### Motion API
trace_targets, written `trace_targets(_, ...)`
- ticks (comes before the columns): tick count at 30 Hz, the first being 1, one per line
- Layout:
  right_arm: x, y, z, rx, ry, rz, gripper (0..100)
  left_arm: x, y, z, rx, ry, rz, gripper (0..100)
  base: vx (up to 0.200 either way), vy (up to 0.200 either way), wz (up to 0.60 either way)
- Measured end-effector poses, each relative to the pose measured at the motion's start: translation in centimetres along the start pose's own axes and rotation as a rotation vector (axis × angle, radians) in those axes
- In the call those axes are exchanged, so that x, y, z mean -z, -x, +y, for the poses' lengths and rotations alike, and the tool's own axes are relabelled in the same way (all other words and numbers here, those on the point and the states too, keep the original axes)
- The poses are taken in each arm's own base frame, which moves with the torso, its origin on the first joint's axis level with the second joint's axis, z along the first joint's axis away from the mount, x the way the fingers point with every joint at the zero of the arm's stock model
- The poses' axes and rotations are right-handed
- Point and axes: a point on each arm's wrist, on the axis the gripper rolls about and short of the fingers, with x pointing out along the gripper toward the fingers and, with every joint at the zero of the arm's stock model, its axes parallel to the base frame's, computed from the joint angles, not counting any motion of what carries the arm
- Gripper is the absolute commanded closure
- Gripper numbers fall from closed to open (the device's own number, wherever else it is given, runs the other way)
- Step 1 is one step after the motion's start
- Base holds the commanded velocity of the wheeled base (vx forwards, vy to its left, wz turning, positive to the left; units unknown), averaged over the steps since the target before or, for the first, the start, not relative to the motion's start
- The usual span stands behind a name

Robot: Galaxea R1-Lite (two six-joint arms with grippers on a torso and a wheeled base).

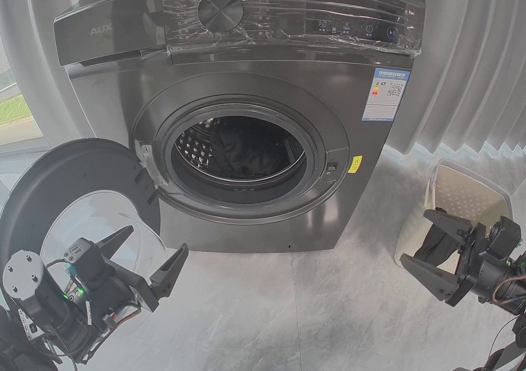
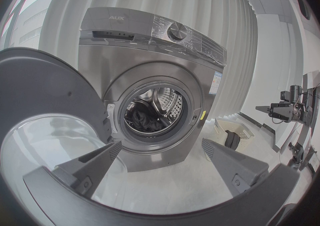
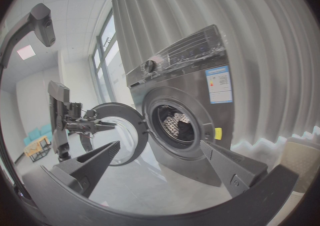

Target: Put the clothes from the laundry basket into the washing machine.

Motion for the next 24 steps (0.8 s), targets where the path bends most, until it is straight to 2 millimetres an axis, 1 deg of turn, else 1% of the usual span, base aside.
trace_targets(1, -0.1, 0.6, -0.3, 0.034, 0.015, 0.012, 0, -0.1, 0.2, 0.1, -0.006, 0.000, 0.000, 0, 0.000, 0.000, 0.00)
trace_targets(4, -0.3, 1.7, -0.6, 0.082, 0.036, 0.027, 0, -0.2, 0.5, 0.3, -0.015, -0.001, 0.005, 0, 0.000, 0.000, 0.00)
trace_targets(7, -0.7, 3.5, -0.8, 0.150, 0.058, 0.033, 0, -0.3, 1.0, 0.5, -0.024, -0.006, 0.020, 0, -0.200, 0.000, 0.00)
trace_targets(11, -1.2, 5.8, -0.7, 0.241, 0.081, 0.012, 0, -0.4, 1.5, 0.8, -0.030, -0.006, 0.035, 0, 0.000, 0.000, 0.00)
trace_targets(14, -1.4, 7.7, -0.2, 0.298, 0.095, -0.002, 0, -0.3, 2.0, 0.9, -0.031, -0.001, 0.056, 0, 0.000, 0.000, 0.00)
trace_targets(18, -1.0, 10.0, 0.9, 0.347, 0.105, -0.010, 0, -0.2, 2.6, 1.1, -0.031, 0.002, 0.085, 0, 0.000, 0.000, 0.00)
trace_targets(19, -0.9, 10.7, 1.3, 0.359, 0.110, -0.018, 0, -0.2, 2.9, 1.1, -0.032, 0.002, 0.093, 0, -0.200, 0.000, 0.00)
trace_targets(22, -0.4, 12.2, 2.2, 0.377, 0.120, -0.036, 0, -0.3, 3.3, 1.3, -0.032, 0.005, 0.097, 0, -0.200, 0.000, 0.00)
trace_targets(24, 0.4, 13.2, 2.8, 0.391, 0.117, -0.027, 0, -0.4, 3.7, 1.4, -0.032, 0.010, 0.094, 0, -0.200, 0.000, 0.00)
